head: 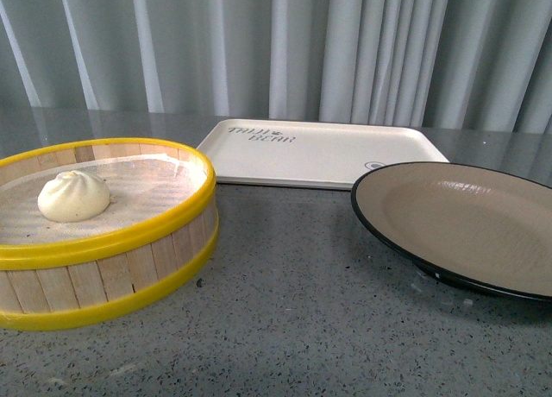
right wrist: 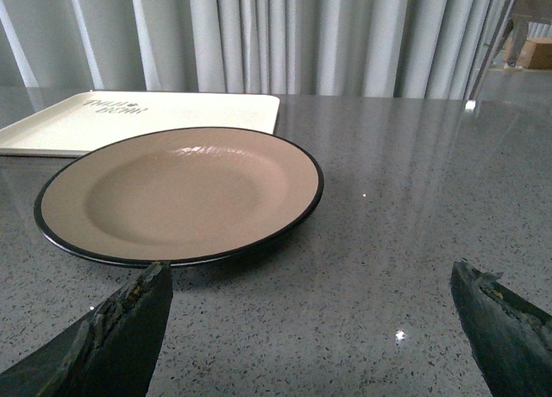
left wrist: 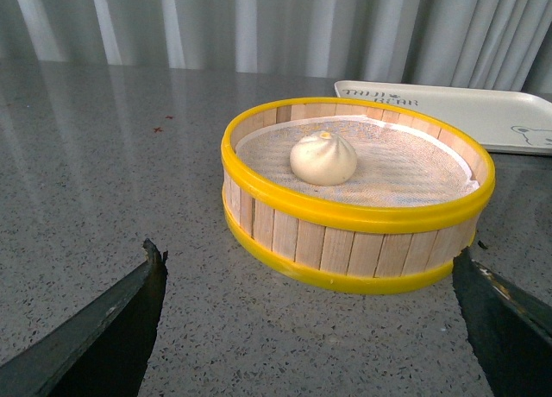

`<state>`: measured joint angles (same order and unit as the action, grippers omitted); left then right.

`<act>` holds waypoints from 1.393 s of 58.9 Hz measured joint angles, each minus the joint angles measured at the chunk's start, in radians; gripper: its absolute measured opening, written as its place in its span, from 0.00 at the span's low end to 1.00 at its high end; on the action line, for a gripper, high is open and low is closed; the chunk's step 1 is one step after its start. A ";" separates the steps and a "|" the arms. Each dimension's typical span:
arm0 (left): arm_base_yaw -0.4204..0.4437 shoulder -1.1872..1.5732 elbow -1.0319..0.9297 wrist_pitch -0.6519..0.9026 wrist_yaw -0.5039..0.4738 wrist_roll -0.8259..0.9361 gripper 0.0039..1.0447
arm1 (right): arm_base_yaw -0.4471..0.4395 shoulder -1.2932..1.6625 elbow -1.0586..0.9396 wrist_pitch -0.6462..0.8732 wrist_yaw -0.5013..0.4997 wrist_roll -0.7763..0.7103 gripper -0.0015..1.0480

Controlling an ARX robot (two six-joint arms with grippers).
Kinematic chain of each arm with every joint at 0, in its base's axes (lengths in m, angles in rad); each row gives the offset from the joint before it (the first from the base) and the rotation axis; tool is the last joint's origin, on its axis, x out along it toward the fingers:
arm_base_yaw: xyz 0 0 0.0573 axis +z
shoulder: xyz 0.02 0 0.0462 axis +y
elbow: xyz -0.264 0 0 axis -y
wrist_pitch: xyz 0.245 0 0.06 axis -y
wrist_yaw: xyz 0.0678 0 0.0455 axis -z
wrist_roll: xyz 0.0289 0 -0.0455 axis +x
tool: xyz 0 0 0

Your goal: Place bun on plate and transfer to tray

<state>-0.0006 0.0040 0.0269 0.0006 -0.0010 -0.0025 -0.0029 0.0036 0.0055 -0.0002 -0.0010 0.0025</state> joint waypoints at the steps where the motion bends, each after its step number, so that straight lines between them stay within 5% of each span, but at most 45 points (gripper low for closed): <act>1: 0.000 0.000 0.000 0.000 0.000 0.000 0.94 | 0.000 0.000 0.000 0.000 0.000 0.000 0.92; 54: 0.000 0.000 0.000 0.000 0.000 0.000 0.94 | 0.000 0.000 0.000 0.000 0.000 0.000 0.92; 61: -0.074 0.277 0.194 -0.381 -0.141 -0.211 0.94 | 0.000 0.000 0.000 0.000 0.000 0.000 0.92; 82: -0.010 0.707 0.542 -0.067 -0.060 -0.173 0.94 | 0.000 0.000 0.000 0.000 0.000 0.000 0.92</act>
<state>-0.0105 0.7109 0.5694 -0.0662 -0.0608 -0.1757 -0.0029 0.0036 0.0055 -0.0002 -0.0010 0.0025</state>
